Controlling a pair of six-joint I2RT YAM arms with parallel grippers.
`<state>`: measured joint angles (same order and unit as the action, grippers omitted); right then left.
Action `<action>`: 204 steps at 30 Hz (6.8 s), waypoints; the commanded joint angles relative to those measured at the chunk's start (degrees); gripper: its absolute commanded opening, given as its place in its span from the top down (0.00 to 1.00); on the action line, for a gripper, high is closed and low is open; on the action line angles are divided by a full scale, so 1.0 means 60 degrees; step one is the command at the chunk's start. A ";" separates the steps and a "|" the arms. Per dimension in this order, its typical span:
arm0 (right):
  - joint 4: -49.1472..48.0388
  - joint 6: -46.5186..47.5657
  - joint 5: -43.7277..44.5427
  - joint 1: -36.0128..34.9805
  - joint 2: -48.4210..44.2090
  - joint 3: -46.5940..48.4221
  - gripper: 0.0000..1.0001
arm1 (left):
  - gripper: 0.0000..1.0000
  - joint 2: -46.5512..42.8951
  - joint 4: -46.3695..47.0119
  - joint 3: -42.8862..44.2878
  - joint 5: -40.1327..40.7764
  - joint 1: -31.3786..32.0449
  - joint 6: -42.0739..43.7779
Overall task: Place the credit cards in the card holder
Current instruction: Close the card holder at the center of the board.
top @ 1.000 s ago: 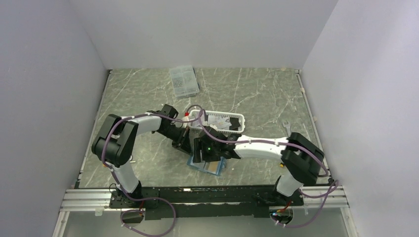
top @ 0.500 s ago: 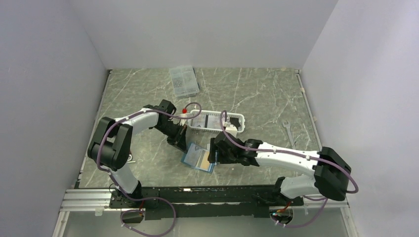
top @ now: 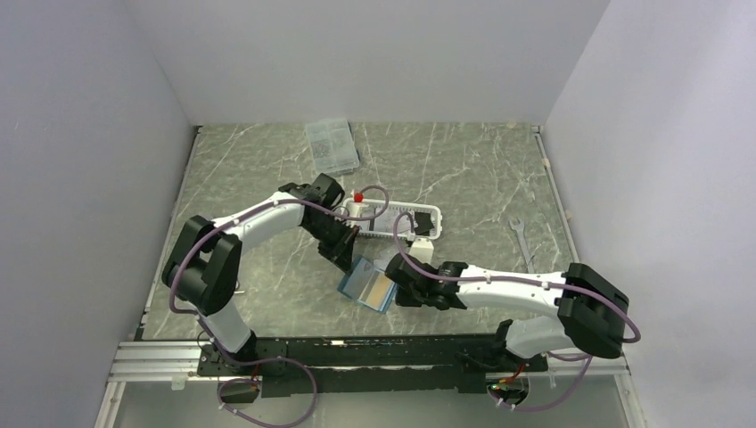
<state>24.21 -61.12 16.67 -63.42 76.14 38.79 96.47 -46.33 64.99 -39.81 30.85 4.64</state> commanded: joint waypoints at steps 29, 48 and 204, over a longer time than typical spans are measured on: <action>-0.4623 -0.0877 -0.0068 0.0009 -0.3807 -0.4443 0.85 | 0.30 0.2440 0.1402 0.0851 -0.3433 0.2138 0.0325; -0.1438 0.0172 -0.0263 0.0827 -0.2870 -0.1625 0.59 | 0.48 -0.1159 -0.1091 0.1286 0.1045 0.2010 0.4555; 0.2005 0.0197 -0.1214 0.1312 -0.0910 0.1314 0.46 | 0.69 -0.2042 0.5536 -0.3907 0.5541 0.5586 0.6617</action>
<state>31.66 -57.32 7.94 -55.05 70.57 45.54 84.40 -13.32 41.52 -6.26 64.49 45.25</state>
